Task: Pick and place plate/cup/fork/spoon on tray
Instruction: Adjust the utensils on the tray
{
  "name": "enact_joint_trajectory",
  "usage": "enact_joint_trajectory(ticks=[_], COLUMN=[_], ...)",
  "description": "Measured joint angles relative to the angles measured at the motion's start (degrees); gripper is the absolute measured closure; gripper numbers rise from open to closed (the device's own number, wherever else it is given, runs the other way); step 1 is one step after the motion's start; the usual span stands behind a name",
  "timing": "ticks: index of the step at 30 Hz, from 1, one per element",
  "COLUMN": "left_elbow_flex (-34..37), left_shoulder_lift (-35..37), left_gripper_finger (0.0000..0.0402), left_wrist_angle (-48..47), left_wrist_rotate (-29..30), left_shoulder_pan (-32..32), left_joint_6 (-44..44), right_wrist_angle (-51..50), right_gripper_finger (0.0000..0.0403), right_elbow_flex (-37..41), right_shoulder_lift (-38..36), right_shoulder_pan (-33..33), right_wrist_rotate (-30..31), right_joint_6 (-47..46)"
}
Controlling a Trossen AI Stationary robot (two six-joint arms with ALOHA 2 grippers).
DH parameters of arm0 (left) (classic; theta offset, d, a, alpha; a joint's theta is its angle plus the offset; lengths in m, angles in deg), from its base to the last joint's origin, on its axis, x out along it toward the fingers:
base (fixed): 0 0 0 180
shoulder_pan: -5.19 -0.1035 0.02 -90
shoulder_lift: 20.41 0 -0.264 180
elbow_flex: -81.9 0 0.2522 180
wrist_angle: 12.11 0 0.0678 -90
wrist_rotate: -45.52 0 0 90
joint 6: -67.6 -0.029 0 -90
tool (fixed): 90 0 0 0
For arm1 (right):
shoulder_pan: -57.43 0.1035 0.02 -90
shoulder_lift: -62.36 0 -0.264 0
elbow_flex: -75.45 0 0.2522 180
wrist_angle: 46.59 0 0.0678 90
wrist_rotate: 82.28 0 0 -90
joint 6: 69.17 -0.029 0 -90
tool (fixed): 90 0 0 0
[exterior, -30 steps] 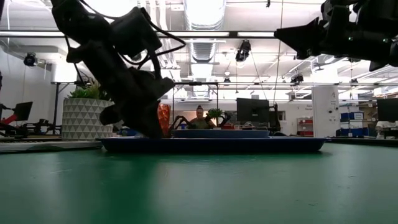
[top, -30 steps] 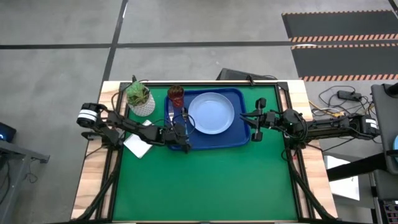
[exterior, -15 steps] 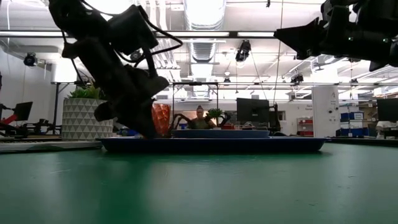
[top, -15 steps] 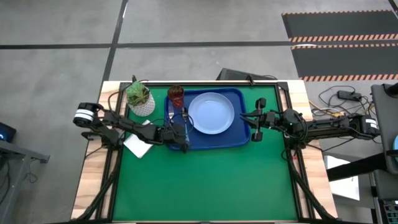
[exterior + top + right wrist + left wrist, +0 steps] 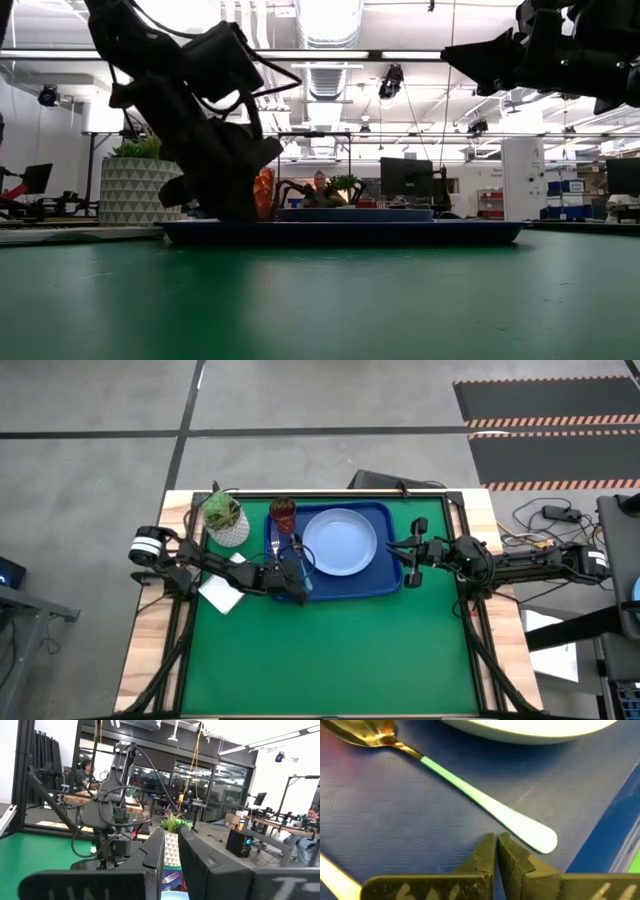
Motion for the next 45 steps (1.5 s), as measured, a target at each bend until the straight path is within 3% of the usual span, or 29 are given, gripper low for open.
enact_joint_trajectory(ticks=[9, 15, 21, 36, 45], left_elbow_flex=[0.13, -0.28, -0.22, -0.19, -0.16], left_shoulder_lift=[0.30, 0.75, -3.40, -3.19, -3.31], left_gripper_finger=[0.0402, 0.0402, 0.0402, 0.0402, 0.0402], left_wrist_angle=[1.74, 9.37, 14.77, 9.38, 10.71], left_wrist_rotate=[-0.06, 0.12, 0.32, 0.38, 0.38], left_shoulder_pan=[-0.01, -0.01, -0.01, 0.00, -0.01], left_joint_6=[-0.78, -4.46, -5.78, -4.23, -4.23], right_wrist_angle=[-0.08, -0.09, -0.08, -0.09, -0.11], right_gripper_finger=[0.0360, 0.0360, 0.0360, 0.0360, 0.0360], right_elbow_flex=[-0.07, -0.07, -0.08, -0.09, -0.09], right_shoulder_lift=[0.16, 0.14, 0.12, 0.14, 0.14], right_shoulder_pan=[0.04, 0.04, 0.04, 0.04, 0.04], right_wrist_rotate=[0.00, 0.00, 0.00, 0.00, 0.00], right_joint_6=[0.03, 0.05, 0.04, 0.08, 0.08])
